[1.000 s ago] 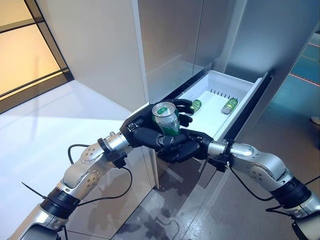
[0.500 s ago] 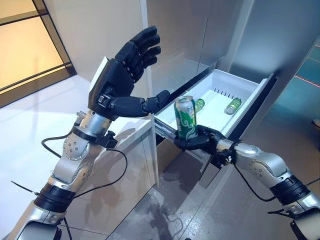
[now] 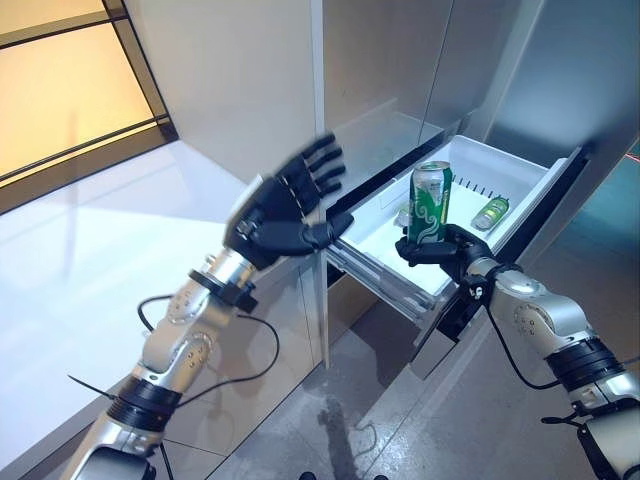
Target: Put drinks into fridge and close the fridge
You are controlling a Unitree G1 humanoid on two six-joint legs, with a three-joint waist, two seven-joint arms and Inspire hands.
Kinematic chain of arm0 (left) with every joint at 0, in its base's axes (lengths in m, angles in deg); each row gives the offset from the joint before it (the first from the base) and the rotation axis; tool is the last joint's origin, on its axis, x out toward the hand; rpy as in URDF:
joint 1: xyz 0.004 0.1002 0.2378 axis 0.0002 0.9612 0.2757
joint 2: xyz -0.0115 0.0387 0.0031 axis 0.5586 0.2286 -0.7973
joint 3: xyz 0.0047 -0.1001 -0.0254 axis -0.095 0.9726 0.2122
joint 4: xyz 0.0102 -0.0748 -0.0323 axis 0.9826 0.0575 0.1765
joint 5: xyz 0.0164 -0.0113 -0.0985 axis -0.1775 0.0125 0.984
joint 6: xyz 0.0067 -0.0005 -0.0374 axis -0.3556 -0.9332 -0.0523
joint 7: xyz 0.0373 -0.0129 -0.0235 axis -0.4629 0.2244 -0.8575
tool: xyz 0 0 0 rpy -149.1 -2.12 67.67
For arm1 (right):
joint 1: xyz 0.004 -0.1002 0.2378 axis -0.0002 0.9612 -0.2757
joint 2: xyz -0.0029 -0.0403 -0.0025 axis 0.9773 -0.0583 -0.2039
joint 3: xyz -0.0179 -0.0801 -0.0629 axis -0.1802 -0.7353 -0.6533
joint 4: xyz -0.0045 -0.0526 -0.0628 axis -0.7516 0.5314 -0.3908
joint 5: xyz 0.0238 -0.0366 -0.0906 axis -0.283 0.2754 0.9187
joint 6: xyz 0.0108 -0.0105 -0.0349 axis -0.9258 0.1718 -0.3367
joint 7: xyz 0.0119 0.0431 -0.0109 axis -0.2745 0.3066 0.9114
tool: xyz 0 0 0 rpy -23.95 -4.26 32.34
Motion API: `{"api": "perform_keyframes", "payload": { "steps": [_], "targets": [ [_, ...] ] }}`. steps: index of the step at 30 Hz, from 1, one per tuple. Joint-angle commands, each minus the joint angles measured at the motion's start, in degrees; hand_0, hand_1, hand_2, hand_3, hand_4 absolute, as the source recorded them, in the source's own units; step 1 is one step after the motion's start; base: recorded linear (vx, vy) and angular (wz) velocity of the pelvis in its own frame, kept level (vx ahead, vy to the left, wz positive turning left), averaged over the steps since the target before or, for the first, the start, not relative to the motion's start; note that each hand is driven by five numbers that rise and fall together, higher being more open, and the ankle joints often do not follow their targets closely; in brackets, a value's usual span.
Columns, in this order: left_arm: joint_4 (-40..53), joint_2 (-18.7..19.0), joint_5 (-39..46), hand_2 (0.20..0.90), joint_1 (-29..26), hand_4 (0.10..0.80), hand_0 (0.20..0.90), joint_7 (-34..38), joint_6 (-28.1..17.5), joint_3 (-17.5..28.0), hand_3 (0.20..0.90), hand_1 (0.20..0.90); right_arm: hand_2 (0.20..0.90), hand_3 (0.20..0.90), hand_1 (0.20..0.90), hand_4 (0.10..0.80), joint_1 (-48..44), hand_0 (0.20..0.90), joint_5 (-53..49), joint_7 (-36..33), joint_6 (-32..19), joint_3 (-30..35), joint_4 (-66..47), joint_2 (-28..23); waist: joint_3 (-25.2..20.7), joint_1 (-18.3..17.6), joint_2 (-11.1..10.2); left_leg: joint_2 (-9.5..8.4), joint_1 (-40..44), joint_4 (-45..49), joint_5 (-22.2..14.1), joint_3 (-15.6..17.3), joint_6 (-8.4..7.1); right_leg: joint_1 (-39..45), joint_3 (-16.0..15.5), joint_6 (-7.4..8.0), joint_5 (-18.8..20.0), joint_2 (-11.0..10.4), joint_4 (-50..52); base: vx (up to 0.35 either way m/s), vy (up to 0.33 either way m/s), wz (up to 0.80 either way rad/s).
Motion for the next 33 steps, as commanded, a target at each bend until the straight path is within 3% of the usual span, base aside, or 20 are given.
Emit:
{"api": "perform_keyframes", "payload": {
  "steps": [1,4,8,12,18,21,26,33],
  "targets": [
    [1.0,-2.5,5.3,0.900,0.6,0.800,0.900,-8.8,3.3,-3.5,0.900,0.900,0.300,0.200,0.300,0.100,-19.1,0.300,0.5,-1.6,-13.1,5.9,2.0,-3.5,-5.6,1.6,-1.9,-2.58,-0.7,3.7,-4.8,-3.3,-0.36,-0.7,-2.3,0.35,-5.7,1.3,5.9,0.043,0.037,0.16],
    [0.4,-3.3,4.5,0.900,4.2,0.800,0.900,-12.3,6.6,-8.0,0.900,0.900,0.300,0.200,0.300,0.100,-22.5,0.300,2.0,-1.0,-12.4,3.7,8.3,-5.2,-5.3,2.4,-1.8,-2.69,-0.4,3.7,-5.2,-3.8,-0.43,-0.2,-2.9,0.44,-6.3,1.1,6.0,0.074,0.045,0.22],
    [0.4,-3.1,3.3,0.900,6.6,0.800,0.900,-14.1,9.8,-10.3,0.900,0.900,0.300,0.200,0.300,0.100,-24.7,0.300,4.3,0.3,-11.2,2.0,13.2,-6.8,-5.0,3.1,-1.6,-2.80,-0.4,3.7,-5.0,-4.2,-0.46,0.1,-3.4,0.40,-6.5,1.0,6.2,0.041,0.039,0.17],
    [-0.5,-1.9,-0.2,0.900,10.9,0.800,0.900,-15.7,15.4,-15.4,0.900,0.900,0.300,0.200,0.300,0.100,-28.4,0.300,13.6,3.8,-9.0,-2.3,22.3,-8.9,-4.3,4.6,-1.3,-3.20,-0.9,4.1,-4.7,-5.2,-0.42,0.2,-4.6,0.42,-6.7,0.5,6.8,0.071,0.047,0.19],
    [-8.8,-1.1,-6.0,0.900,14.9,0.800,0.900,-11.8,18.9,-19.2,0.900,0.900,0.300,0.200,0.300,0.100,-30.9,0.300,25.1,10.7,-5.5,-5.0,31.8,-10.5,-3.0,6.2,-1.2,-3.68,-2.0,4.8,-4.3,-6.2,-0.22,-0.2,-5.8,0.42,-6.8,0.0,7.6,0.068,0.021,0.19],
    [-14.6,-2.1,-10.9,0.900,16.2,0.800,0.900,-10.3,17.5,-19.4,0.900,0.900,0.300,0.200,0.300,0.100,-31.1,0.300,28.2,12.7,-4.3,-5.0,34.2,-10.7,-2.6,6.6,-1.5,-3.71,-2.4,4.9,-4.1,-6.3,-0.19,-0.5,-6.0,0.41,-6.8,-0.1,7.9,0.057,-0.014,0.06],
    [-31.2,-3.2,-29.4,0.900,17.8,0.800,0.900,-3.3,5.0,-18.9,0.900,0.900,0.300,0.200,0.300,0.100,-30.4,0.300,34.2,17.2,-1.6,-4.2,38.7,-11.7,-0.8,7.6,-2.2,-3.31,-4.3,5.4,-3.6,-5.7,-0.29,-2.1,-6.2,0.38,-6.5,-0.1,8.2,0.011,-0.043,0.13],
    [-48.2,-7.2,-37.2,0.900,19.0,0.800,0.900,3.7,5.3,-8.3,0.900,0.900,0.300,0.200,0.300,0.100,-26.2,0.300,37.6,20.0,0.9,-1.6,39.8,-12.4,1.5,8.4,-2.8,-3.16,-5.8,6.6,-3.7,-5.2,-0.13,-3.3,-6.7,0.22,-6.1,-0.2,8.7,0.029,-0.060,0.02]
  ]
}}
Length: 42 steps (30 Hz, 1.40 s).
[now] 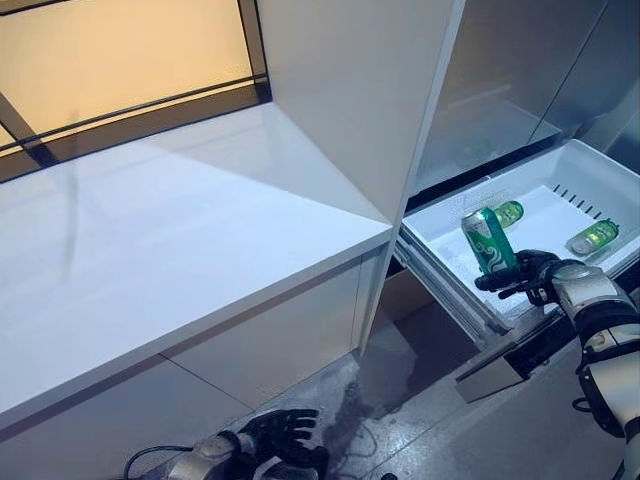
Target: Put drinks into fridge and close the fridge
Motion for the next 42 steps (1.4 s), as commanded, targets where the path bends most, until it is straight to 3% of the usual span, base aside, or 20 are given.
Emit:
{"api": "perform_keyframes", "payload": {
  "steps": [1,3,13,42],
  "targets": [
    [-1.2,0.5,-4.4,0.900,1.5,0.800,0.900,2.8,-1.7,-0.5,0.900,0.900,0.300,0.200,0.300,0.100,-10.7,0.300,2.0,0.0,-1.7,0.2,-1.1,-10.2,-2.3,1.9,-1.5,-1.21,-3.2,6.6,-5.4,2.2,-0.66,-4.1,1.0,-0.83,-4.6,1.4,8.8,-0.039,-0.052,0.01],
    [-3.4,0.8,-4.9,0.900,1.0,0.800,0.900,3.1,-1.9,2.2,0.900,0.900,0.300,0.200,0.300,0.100,-10.2,0.300,1.7,-0.6,-1.7,0.7,-1.1,-10.6,-0.2,2.1,-1.1,-1.28,-5.3,7.7,-5.4,2.2,-0.53,-6.0,1.3,-0.85,-4.3,1.2,9.5,-0.150,-0.067,0.02],
    [-5.5,1.6,-3.5,0.900,-0.7,0.800,0.900,5.1,-2.9,5.7,0.900,0.900,0.300,0.200,0.300,0.100,-11.4,0.300,3.3,-1.2,-2.5,0.0,-0.5,-11.5,5.9,2.2,0.9,-1.33,-12.0,10.5,-5.0,2.7,0.02,-13.0,3.3,-1.18,-3.5,1.4,12.0,-0.125,-0.027,0.00],
    [-3.5,2.1,-0.8,0.900,-2.4,0.800,0.900,5.0,-4.6,5.8,0.900,0.900,0.300,0.200,0.300,0.100,-14.1,0.300,10.6,2.4,-2.9,-3.4,4.4,-8.4,11.1,5.1,2.9,-1.46,-18.3,14.5,-3.4,-0.8,-1.08,-18.2,0.0,-3.33,-5.3,1.2,18.3,-0.013,-0.007,0.03]
  ]
}}
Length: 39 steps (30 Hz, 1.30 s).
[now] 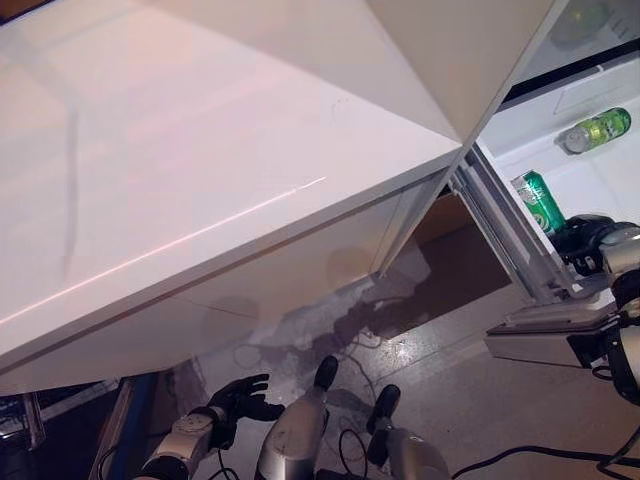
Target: Put drinks into fridge and close the fridge
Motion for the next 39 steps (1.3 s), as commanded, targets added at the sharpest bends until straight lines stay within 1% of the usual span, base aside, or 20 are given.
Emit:
{"api": "perform_keyframes", "payload": {
  "steps": [1,2,3,5,6,7,9,11,12,13,14,15,19,22,27,34,36,39],
  "targets": [
    [2.3,2.2,2.0,0.900,4.6,0.800,0.900,0.4,-1.9,-0.6,0.900,0.900,0.300,0.200,0.300,0.100,-3.6,0.300,0.4,2.0,-2.7,-5.1,-3.5,-3.3,-2.1,1.6,0.5,-0.71,-6.4,7.6,-3.6,0.8,-0.72,-8.2,1.4,-2.53,-5.8,1.4,13.8,0.000,0.000,0.00],
    [2.3,2.2,1.9,0.900,4.8,0.800,0.900,0.3,-2.1,-0.6,0.900,0.900,0.300,0.200,0.300,0.100,-3.5,0.300,0.6,2.1,-2.7,-5.0,-3.5,-3.2,-2.1,1.7,0.6,-0.70,-6.5,7.7,-3.5,0.7,-0.76,-8.3,1.2,-2.55,-5.8,1.4,14.0,0.000,-0.005,0.04],
    [2.3,2.3,1.9,0.900,4.9,0.800,0.900,0.2,-2.3,-0.5,0.900,0.900,0.333,0.238,0.333,0.138,-3.4,0.333,0.6,2.0,-2.6,-5.0,-3.5,-3.1,-2.0,1.8,0.7,-0.68,-6.5,7.7,-3.4,0.6,-0.78,-8.4,1.1,-2.60,-5.9,1.3,14.1,0.002,0.002,0.06],
    [2.3,2.3,1.7,0.900,5.0,0.800,0.900,0.0,-2.6,-0.5,0.900,0.900,0.354,0.263,0.354,0.163,-3.2,0.354,0.6,2.0,-2.5,-5.0,-3.4,-2.8,-1.9,2.0,0.8,-0.69,-6.7,7.7,-3.3,0.4,-0.82,-8.5,0.8,-2.68,-6.0,1.3,14.4,0.003,0.002,0.12],
    [2.4,2.3,1.7,0.900,5.1,0.800,0.900,0.1,-2.6,-0.5,0.900,0.900,0.354,0.263,0.354,0.163,-3.2,0.354,0.4,1.9,-2.3,-5.1,-3.5,-2.7,-1.9,2.0,0.8,-0.71,-6.7,7.7,-3.3,0.3,-0.83,-8.5,0.7,-2.70,-6.0,1.3,14.5,0.002,0.000,0.15],
    [2.2,2.2,1.7,0.900,5.0,0.800,0.900,0.0,-2.8,-0.5,0.900,0.900,0.399,0.315,0.399,0.215,-3.3,0.399,0.5,2.0,-2.4,-5.0,-3.3,-2.6,-1.9,2.1,0.8,-0.74,-6.8,7.7,-3.2,0.3,-0.85,-8.6,0.7,-2.73,-6.0,1.3,14.5,-0.003,0.005,0.11],
    [2.4,2.2,2.0,0.900,4.9,0.800,0.900,-0.1,-3.2,-0.4,0.900,0.900,0.401,0.318,0.401,0.218,-3.4,0.401,0.6,2.1,-2.5,-5.1,-3.1,-2.6,-1.8,2.2,1.0,-0.73,-6.9,7.6,-3.1,0.2,-0.94,-8.7,0.4,-2.76,-6.0,1.2,14.5,-0.013,0.010,0.08],
    [3.1,2.3,2.3,0.900,5.1,0.800,0.900,0.1,-3.2,-0.6,0.900,0.900,0.479,0.409,0.479,0.309,-3.2,0.479,0.2,1.8,-2.5,-5.0,-3.4,-2.6,-1.6,2.2,1.1,-0.73,-7.1,7.7,-3.0,0.1,-0.97,-8.8,0.3,-2.76,-6.0,1.2,14.6,0.000,0.000,0.00],
    [3.3,2.4,2.3,0.900,5.3,0.800,0.900,0.0,-3.2,-0.5,0.900,0.900,0.535,0.475,0.535,0.375,-3.1,0.535,0.3,1.7,-2.4,-4.9,-3.6,-2.5,-1.5,2.3,1.1,-0.72,-7.1,7.7,-2.9,0.1,-0.97,-8.8,0.3,-2.76,-6.0,1.1,14.7,0.000,0.000,0.00],
    [3.3,2.4,2.3,0.900,5.4,0.800,0.900,0.0,-3.3,-0.5,0.900,0.900,0.629,0.584,0.629,0.484,-3.0,0.629,0.1,1.6,-2.4,-4.8,-3.8,-2.5,-1.5,2.3,1.2,-0.73,-7.2,7.8,-2.9,0.1,-0.96,-8.9,0.2,-2.75,-6.0,1.1,14.8,0.000,0.000,0.00],
    [3.5,2.5,2.3,0.900,5.5,0.800,0.900,-0.1,-3.3,-0.4,0.900,0.900,0.806,0.790,0.806,0.690,-2.9,0.806,-0.1,1.5,-2.3,-4.7,-4.0,-2.5,-1.5,2.3,1.2,-0.73,-7.1,7.8,-2.9,0.1,-0.94,-8.9,0.3,-2.73,-6.0,1.1,14.8,0.000,0.000,0.00],
    [3.5,2.4,2.3,0.900,5.5,0.800,0.900,0.1,-3.3,-0.4,0.900,0.900,0.900,0.900,0.900,0.800,-2.8,0.900,-0.4,1.0,-2.6,-4.6,-4.1,-2.3,-1.5,2.3,1.2,-0.71,-7.1,7.6,-2.9,0.1,-0.94,-8.9,0.3,-2.73,-5.9,1.2,14.8,0.000,0.000,0.00],
    [3.6,2.3,2.2,0.900,5.6,0.800,0.900,0.2,-3.1,-0.1,0.900,0.900,0.900,0.900,0.900,0.800,-2.7,0.900,-3.4,-2.0,-3.6,-3.8,-5.7,-2.1,-1.7,2.0,0.9,-0.63,-6.6,7.0,-2.8,0.1,-0.89,-8.8,0.6,-2.60,-5.7,1.3,14.4,0.000,0.000,0.00],
    [3.2,2.0,1.9,0.900,5.8,0.800,0.900,0.3,-3.1,0.2,0.900,0.900,0.900,0.900,0.900,0.800,-2.0,0.900,-7.9,-5.0,-5.2,-2.4,-7.1,-2.0,-2.0,1.6,0.7,-0.52,-5.9,6.6,-3.0,0.3,-0.83,-8.4,1.0,-2.49,-5.6,1.4,14.1,0.000,0.000,0.00],
    [2.8,1.5,0.9,0.900,6.0,0.800,0.900,0.5,-2.3,0.9,0.900,0.900,0.900,0.900,0.900,0.800,-0.3,0.900,-16.9,-8.4,-8.3,2.4,-11.6,-2.3,-3.2,0.5,-0.2,-0.31,-4.3,5.7,-3.3,1.1,-0.72,-7.2,1.8,-2.14,-5.2,1.5,12.9,0.000,0.000,0.00],
    [2.1,1.6,-1.6,0.900,7.5,0.800,0.900,0.9,-1.7,3.0,0.900,0.900,0.900,0.900,0.900,0.800,5.5,0.900,-25.4,-12.2,-12.5,7.6,-23.7,-5.4,-5.9,-1.9,-2.4,0.02,-0.4,3.3,-4.3,2.7,-0.48,-4.4,3.9,-1.35,-4.7,2.1,10.4,0.016,-0.001,-0.05],
    [1.4,1.3,-2.3,0.900,7.9,0.800,0.900,1.3,-1.4,3.9,0.900,0.900,0.900,0.900,0.900,0.800,7.2,0.900,-27.1,-14.5,-14.0,9.7,-29.2,-7.1,-7.7,-3.3,-3.2,0.15,0.8,2.6,-4.8,3.5,-0.45,-3.5,4.7,-0.97,-4.6,2.2,9.5,0.015,0.004,-0.21],
    [-0.1,0.7,-3.0,0.900,8.1,0.800,0.900,1.8,-1.5,4.6,0.900,0.900,0.900,0.900,0.900,0.800,9.0,0.900,-29.3,-16.7,-16.0,12.3,-34.0,-8.2,-9.4,-4.6,-3.8,0.13,1.9,2.2,-5.4,4.5,-0.33,-2.9,5.7,-0.73,-4.6,2.4,8.8,0.000,0.016,-0.17]
  ]
}}
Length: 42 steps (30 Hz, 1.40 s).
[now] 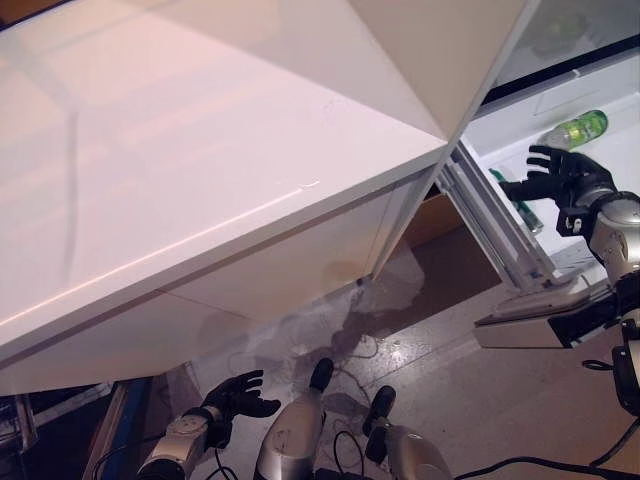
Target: Put drinks into fridge and close the fridge
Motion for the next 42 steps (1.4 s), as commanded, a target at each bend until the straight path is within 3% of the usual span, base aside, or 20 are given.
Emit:
{"api": "perform_keyframes", "payload": {
  "steps": [1,7,13,20,26,33,42],
  "targets": [
    [-1.0,0.6,-2.3,0.900,6.5,0.800,0.900,1.5,-0.3,0.0,0.900,0.900,0.900,0.900,0.900,0.800,2.4,0.900,-4.0,-6.6,-9.5,2.6,-9.9,-7.9,-11.0,-2.6,-2.5,-1.02,-0.4,2.7,-6.1,4.1,0.39,-3.3,5.1,0.21,-3.6,2.1,5.6,0.000,0.023,-0.25],
    [-4.5,-1.0,-3.8,0.900,6.8,0.800,0.900,1.9,-0.1,0.6,0.900,0.900,0.900,0.900,0.900,0.800,9.0,0.900,-12.7,-14.2,-14.7,11.2,-17.0,-7.4,-16.0,-5.5,-2.9,-1.01,2.2,2.3,-7.9,6.5,0.59,-1.8,7.4,0.97,-3.9,2.1,4.3,0.026,0.023,-0.27],
    [-7.3,-3.1,-5.0,0.900,6.3,0.800,0.900,1.7,-0.2,0.0,0.900,0.900,0.900,0.900,0.900,0.800,19.1,0.900,-19.4,-23.5,-18.6,20.7,-18.0,-1.0,-19.4,-8.3,-2.5,-1.01,5.6,2.8,-10.4,9.2,1.18,0.5,9.6,1.57,-4.4,2.0,3.9,0.067,0.009,-0.32],
    [-7.3,-4.1,-6.2,0.900,6.6,0.800,0.900,1.0,0.7,-0.5,0.900,0.900,0.900,0.900,0.900,0.800,28.1,0.900,-16.3,-25.1,-22.9,22.5,-18.9,6.2,-19.5,-9.4,-2.3,-1.29,6.4,7.0,-13.4,10.4,2.26,1.4,11.0,1.47,-4.9,0.9,5.0,0.064,-0.026,-0.29],
    [-7.0,-4.4,-5.4,0.900,6.0,0.800,0.900,1.1,0.9,-1.4,0.900,0.900,0.900,0.900,0.900,0.800,29.7,0.900,-17.0,-23.6,-25.2,21.2,-18.5,10.3,-16.4,-8.8,-2.1,-1.49,3.3,15.4,-17.4,10.0,3.60,-0.8,9.8,0.22,-7.1,-0.9,11.5,0.011,-0.015,-0.08],
    [-4.3,-3.7,-3.0,0.900,4.0,0.800,0.900,3.1,1.3,-2.3,0.900,0.900,0.900,0.900,0.900,0.800,23.7,0.900,-20.2,-18.9,-26.0,18.3,-15.9,8.9,-9.5,-6.7,-1.3,-2.71,-9.0,31.1,-22.0,9.5,5.95,-11.6,7.9,-2.29,-11.4,-3.0,28.1,-0.133,0.008,0.18],
    [-3.3,-3.7,1.4,0.900,3.9,0.800,0.900,5.7,0.9,-1.4,0.900,0.900,0.900,0.900,0.900,0.800,14.9,0.900,-20.7,-14.5,-25.1,14.1,-10.0,7.2,-5.4,-4.5,0.1,-3.98,-17.6,38.7,-22.2,8.7,6.53,-20.6,6.8,-4.34,-13.4,-3.7,37.6,-0.089,0.050,0.13]
  ]
}}
